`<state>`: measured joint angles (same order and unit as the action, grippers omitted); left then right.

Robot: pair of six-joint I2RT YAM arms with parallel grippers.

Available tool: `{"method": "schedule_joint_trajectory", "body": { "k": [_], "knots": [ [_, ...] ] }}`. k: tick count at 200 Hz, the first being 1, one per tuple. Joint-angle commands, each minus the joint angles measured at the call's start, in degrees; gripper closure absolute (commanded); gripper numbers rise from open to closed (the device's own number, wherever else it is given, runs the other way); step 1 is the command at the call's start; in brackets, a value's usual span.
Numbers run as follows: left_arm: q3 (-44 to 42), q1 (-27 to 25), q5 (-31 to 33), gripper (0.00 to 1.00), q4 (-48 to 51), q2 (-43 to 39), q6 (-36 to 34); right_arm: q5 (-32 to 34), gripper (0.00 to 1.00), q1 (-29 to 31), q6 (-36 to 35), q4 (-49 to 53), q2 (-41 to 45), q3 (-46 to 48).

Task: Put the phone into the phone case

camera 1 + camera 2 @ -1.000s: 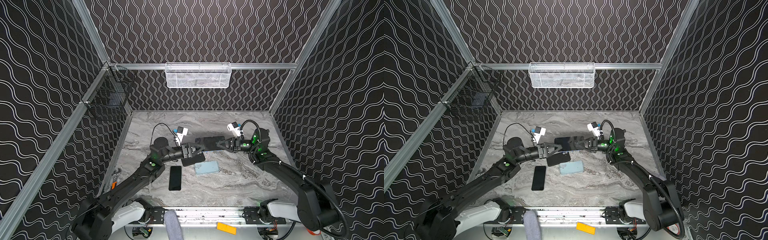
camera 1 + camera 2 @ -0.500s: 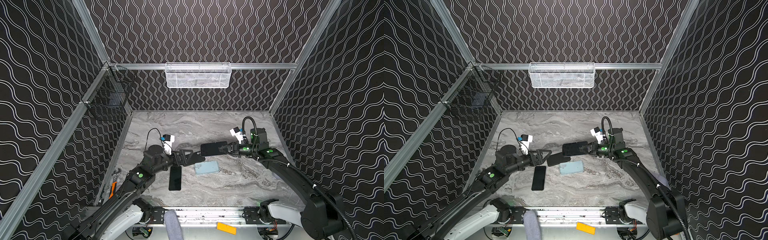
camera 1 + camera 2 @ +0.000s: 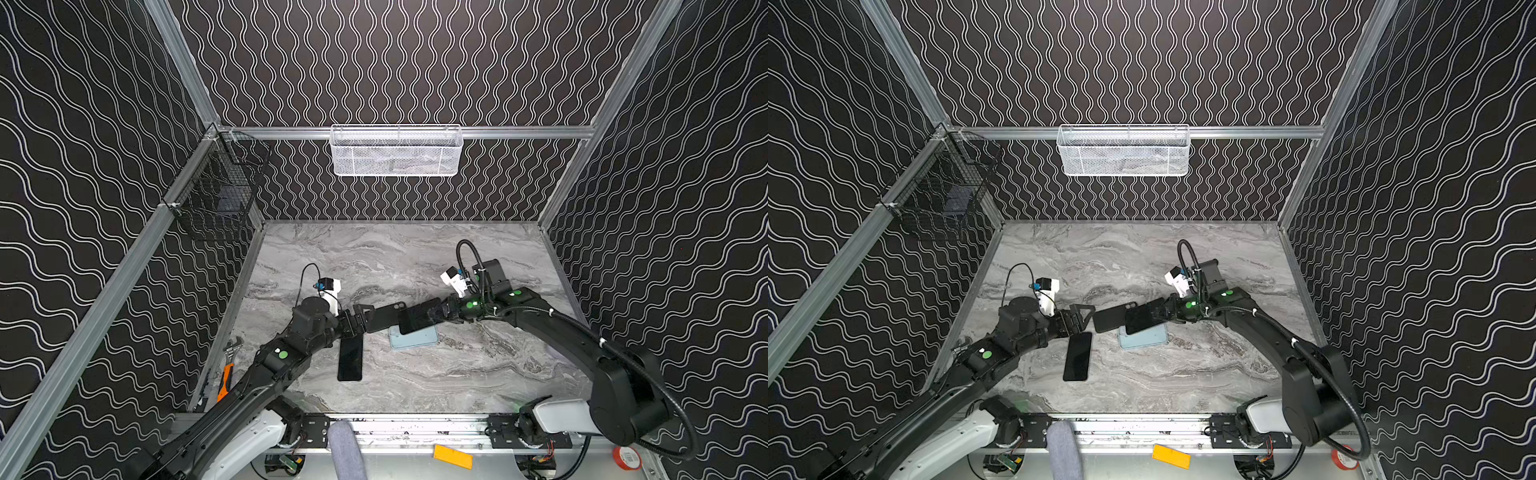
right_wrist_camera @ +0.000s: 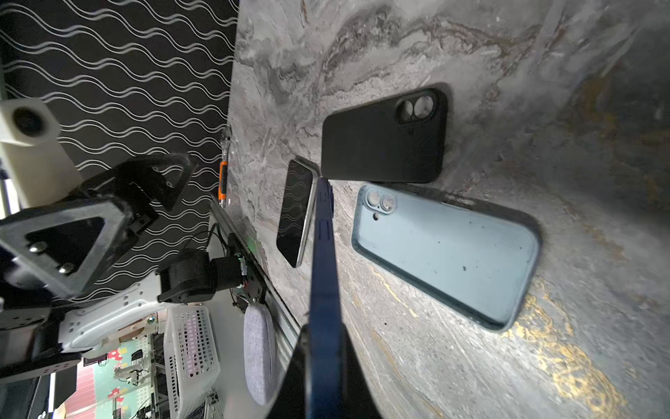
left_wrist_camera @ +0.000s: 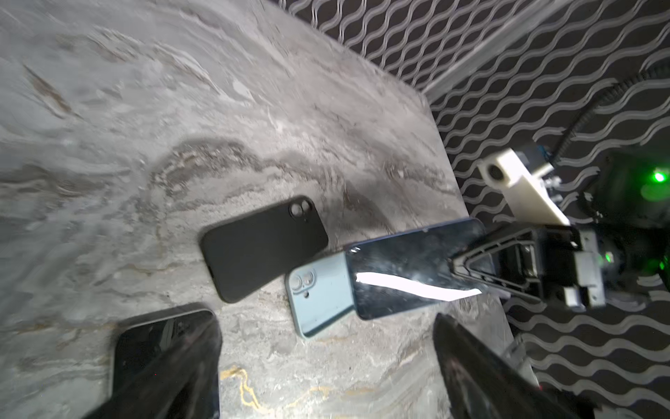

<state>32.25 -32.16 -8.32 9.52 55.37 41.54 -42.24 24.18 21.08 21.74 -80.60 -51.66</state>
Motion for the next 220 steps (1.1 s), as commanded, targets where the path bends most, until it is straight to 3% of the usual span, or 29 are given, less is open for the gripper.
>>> {"method": "schedule_joint_trajectory", "body": {
  "k": [1, 56, 127, 220],
  "knots": [
    [-1.94, 0.00, -7.67, 0.07, -7.38, 0.38, -0.73, 1.70, 0.98, 0.47, -1.77, 1.39, -1.84, -0.90],
    [-6.47, 0.05, -4.35, 0.10, -8.14, -2.03, 4.56, 2.42, 0.98, 2.79, -0.21, 0.63, -4.40, -1.79],
    [-12.11, -0.04, -5.15, 0.01, -17.44, 0.64, 10.61, 4.09, 1.00, 4.34, 1.11, -0.70, -7.60, -2.14],
    [-14.61, -1.15, -4.69, 0.01, -25.22, 6.51, 13.63, 4.93, 1.00, 6.57, 2.65, -2.15, -10.70, -2.13]
  ]
}}
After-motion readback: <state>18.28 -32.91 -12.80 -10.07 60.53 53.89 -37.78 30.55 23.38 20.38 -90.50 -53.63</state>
